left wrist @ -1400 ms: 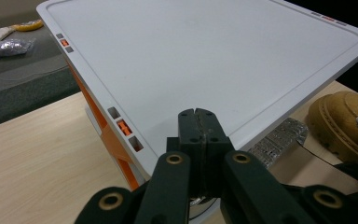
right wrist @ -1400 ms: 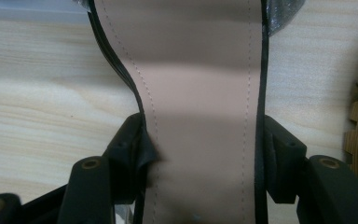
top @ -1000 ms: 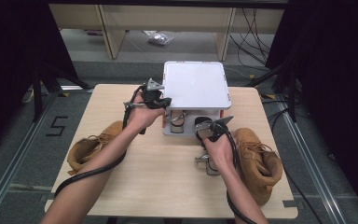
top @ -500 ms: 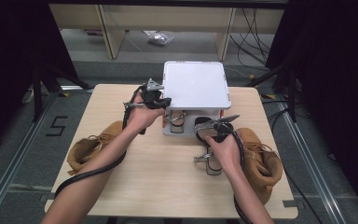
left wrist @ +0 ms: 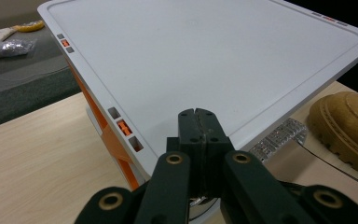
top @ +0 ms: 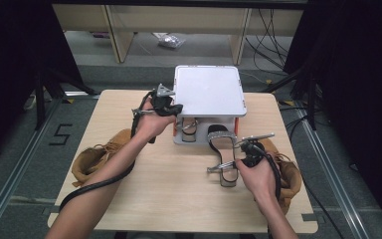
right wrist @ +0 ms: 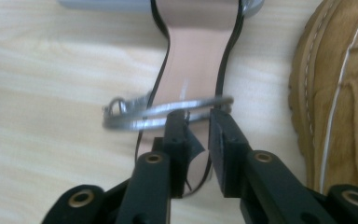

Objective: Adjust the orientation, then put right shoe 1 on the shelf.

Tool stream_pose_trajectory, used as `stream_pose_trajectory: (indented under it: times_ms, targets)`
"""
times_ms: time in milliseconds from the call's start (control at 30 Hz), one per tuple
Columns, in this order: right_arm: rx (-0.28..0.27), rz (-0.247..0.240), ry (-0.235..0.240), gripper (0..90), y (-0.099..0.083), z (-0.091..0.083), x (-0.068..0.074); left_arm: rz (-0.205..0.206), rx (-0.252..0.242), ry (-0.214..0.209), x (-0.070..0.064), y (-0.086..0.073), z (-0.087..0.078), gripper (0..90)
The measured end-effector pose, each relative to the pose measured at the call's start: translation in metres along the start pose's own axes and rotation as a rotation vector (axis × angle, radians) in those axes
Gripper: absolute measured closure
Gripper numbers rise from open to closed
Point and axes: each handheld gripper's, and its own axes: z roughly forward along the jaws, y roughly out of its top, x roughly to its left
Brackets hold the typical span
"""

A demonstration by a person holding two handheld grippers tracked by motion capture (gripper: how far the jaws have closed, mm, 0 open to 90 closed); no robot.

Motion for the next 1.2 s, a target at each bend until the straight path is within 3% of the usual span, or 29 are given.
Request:
stream_pose_trajectory:
  times_ms: [300,433,467,500,533,767,933,1200]
  targets:
    - [0.032,-0.048,-0.003,87.2,-0.023,-0.006,0.0,0.0,-0.003,0.001,0.0,0.0,0.0,89.6]
    - [0.058,-0.058,0.005,88.2,-0.038,-0.009,0.007,0.004,0.003,-0.002,0.001,0.0,0.0,89.6]
    - [0.058,-0.058,0.005,88.2,-0.038,-0.009,0.007,0.004,0.003,-0.002,0.001,0.0,0.0,89.6]
    - [0.072,-0.013,0.011,88.3,-0.04,-0.01,0.011,0.001,0.004,-0.003,0.001,0.001,0.0,89.6]
    - [0.064,-0.064,0.003,88.3,-0.042,-0.009,0.008,-0.001,0.004,-0.003,0.0,0.001,0.0,89.6]
    - [0.089,-0.05,0.016,88.6,-0.058,-0.002,0.012,-0.007,-0.002,0.0,0.0,0.0,0.0,89.6]
    - [0.102,-0.071,0.021,88.9,-0.063,0.002,0.012,-0.006,0.002,0.0,0.0,0.0,0.0,89.6]
    - [0.102,-0.054,0.021,90.0,-0.066,0.015,0.017,-0.002,0.008,-0.001,0.0,0.001,0.0,89.6]
